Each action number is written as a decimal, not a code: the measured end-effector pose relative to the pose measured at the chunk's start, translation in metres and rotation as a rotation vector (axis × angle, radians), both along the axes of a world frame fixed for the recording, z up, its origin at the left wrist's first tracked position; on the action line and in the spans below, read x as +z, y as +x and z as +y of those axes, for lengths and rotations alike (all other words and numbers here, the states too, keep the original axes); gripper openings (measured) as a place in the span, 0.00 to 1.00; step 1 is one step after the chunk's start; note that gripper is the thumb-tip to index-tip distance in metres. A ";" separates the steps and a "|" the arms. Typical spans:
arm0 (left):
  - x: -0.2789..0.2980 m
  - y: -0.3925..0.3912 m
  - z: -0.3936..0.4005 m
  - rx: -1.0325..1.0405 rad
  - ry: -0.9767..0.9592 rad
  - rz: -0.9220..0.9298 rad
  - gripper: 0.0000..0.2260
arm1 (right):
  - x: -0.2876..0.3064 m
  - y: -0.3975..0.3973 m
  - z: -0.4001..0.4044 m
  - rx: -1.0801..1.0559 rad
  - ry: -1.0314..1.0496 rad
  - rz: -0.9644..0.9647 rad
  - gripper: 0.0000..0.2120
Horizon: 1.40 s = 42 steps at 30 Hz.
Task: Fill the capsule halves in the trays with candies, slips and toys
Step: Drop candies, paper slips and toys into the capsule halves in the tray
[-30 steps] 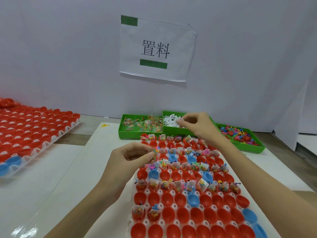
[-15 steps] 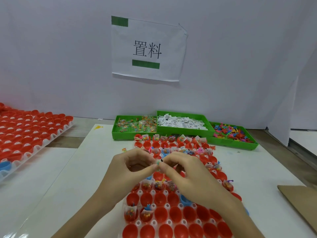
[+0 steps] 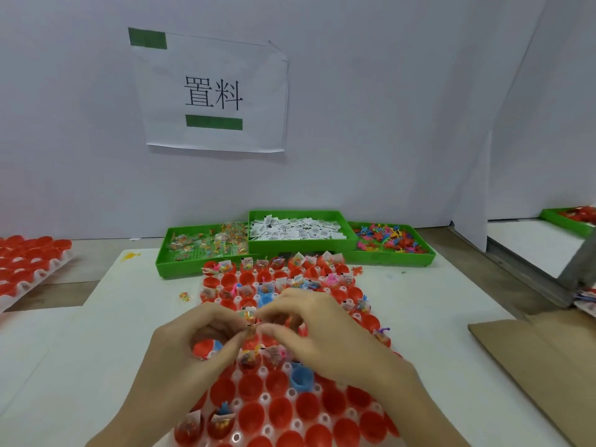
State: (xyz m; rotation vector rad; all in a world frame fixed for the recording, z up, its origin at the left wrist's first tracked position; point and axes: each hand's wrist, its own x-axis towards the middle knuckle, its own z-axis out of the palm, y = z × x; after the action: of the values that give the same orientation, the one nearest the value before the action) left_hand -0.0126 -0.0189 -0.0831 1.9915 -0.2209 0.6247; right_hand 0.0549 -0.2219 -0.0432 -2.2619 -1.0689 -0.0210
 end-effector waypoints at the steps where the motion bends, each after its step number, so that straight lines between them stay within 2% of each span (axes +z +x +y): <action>1: 0.000 0.000 0.001 0.014 -0.007 0.010 0.12 | 0.005 0.008 -0.006 -0.035 0.066 0.014 0.09; 5: -0.001 0.002 0.006 0.011 -0.035 0.049 0.11 | 0.023 0.076 -0.029 -0.318 0.201 -0.005 0.08; 11: 0.002 0.001 0.009 0.007 -0.061 0.080 0.08 | 0.014 0.207 -0.070 -0.759 -0.062 -0.015 0.12; 19: -0.001 0.004 0.017 0.007 -0.062 0.074 0.07 | -0.017 0.258 -0.072 -0.739 -0.379 -0.026 0.09; 22: -0.001 0.006 0.019 0.015 -0.066 0.068 0.07 | -0.017 0.264 -0.065 -0.764 -0.436 -0.039 0.06; 25: 0.000 0.006 0.020 0.025 -0.067 0.064 0.06 | -0.019 0.266 -0.062 -0.767 -0.439 -0.030 0.08; 32: 0.000 0.005 0.018 0.036 -0.054 0.074 0.07 | -0.026 0.266 -0.070 -0.742 -0.317 0.058 0.13; 42: 0.005 0.005 0.017 0.024 -0.099 0.068 0.05 | -0.015 0.233 -0.098 -0.807 0.340 0.151 0.05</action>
State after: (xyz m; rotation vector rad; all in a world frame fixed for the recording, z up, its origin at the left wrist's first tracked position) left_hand -0.0080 -0.0020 -0.0785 1.9187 -0.1227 0.5711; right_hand 0.2884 -0.3198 -0.0580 -2.1800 -0.0171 -0.3313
